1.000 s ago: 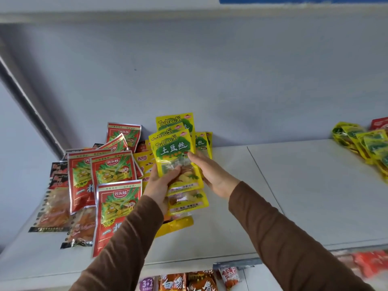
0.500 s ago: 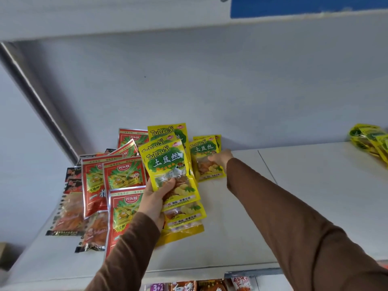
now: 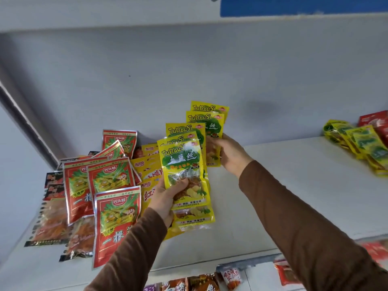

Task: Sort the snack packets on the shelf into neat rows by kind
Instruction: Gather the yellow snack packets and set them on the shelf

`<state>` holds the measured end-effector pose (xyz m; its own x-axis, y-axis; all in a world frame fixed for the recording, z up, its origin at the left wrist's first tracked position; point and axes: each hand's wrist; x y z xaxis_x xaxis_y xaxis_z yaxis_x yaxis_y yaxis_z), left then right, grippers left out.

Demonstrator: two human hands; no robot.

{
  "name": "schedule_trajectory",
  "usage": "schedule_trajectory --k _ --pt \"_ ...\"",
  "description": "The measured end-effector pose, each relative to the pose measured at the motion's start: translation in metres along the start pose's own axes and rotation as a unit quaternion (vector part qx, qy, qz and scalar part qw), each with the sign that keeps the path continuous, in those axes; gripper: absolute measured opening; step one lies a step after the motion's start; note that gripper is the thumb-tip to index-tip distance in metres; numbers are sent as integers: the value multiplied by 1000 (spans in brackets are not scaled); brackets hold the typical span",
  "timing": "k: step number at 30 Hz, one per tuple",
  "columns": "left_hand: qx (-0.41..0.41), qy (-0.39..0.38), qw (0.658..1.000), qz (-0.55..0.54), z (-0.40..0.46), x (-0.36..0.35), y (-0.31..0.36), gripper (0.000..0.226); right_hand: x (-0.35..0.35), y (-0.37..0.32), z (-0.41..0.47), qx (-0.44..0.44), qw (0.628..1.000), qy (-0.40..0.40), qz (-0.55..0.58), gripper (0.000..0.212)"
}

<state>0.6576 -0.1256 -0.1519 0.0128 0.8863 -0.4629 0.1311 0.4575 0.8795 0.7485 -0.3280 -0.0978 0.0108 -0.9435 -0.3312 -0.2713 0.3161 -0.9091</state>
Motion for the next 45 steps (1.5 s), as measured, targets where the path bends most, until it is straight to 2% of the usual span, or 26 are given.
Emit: schedule_trajectory --k 3,6,9,15,19,28,34,38,43,45 --pt "4 -23 1000 2 3 -12 -7 63 -1 -1 -20 -27 999 -31 -20 16" --pt "14 -48 999 3 3 -19 -11 68 4 4 -34 -40 999 -17 -17 34" --pt "27 -74 997 8 -1 -25 -13 64 12 8 -48 -29 999 -13 -11 52" --pt "26 -76 997 1 -6 -48 -25 65 30 22 -72 46 993 -25 -103 45" --pt "22 -71 997 4 -10 -76 -39 71 55 22 -84 57 993 -6 -102 46" --pt "13 -73 997 -21 -11 -192 -104 62 171 -11 -105 49 996 52 -48 37" --pt "44 -34 998 -38 -20 -285 -159 40 268 -37 -120 23 995 62 -78 36" --pt "55 -24 997 -43 -21 -337 -185 38 323 -49 -123 17 992 79 -93 30" --pt "80 -26 996 -33 0 -375 -202 37 363 -57 -113 8 987 118 -111 28" --pt "94 -29 995 -30 13 -386 -207 37 374 -64 -105 -11 983 128 -129 21"
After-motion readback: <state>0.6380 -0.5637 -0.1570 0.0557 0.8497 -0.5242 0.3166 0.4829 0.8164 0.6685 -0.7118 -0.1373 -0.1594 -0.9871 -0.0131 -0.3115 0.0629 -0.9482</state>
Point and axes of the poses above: each hand's wrist, its own z-axis towards the middle knuckle, its own x-axis out of the back of the hand, y = z × x, and after that the axes turned 9 degrees about -x, right-handed
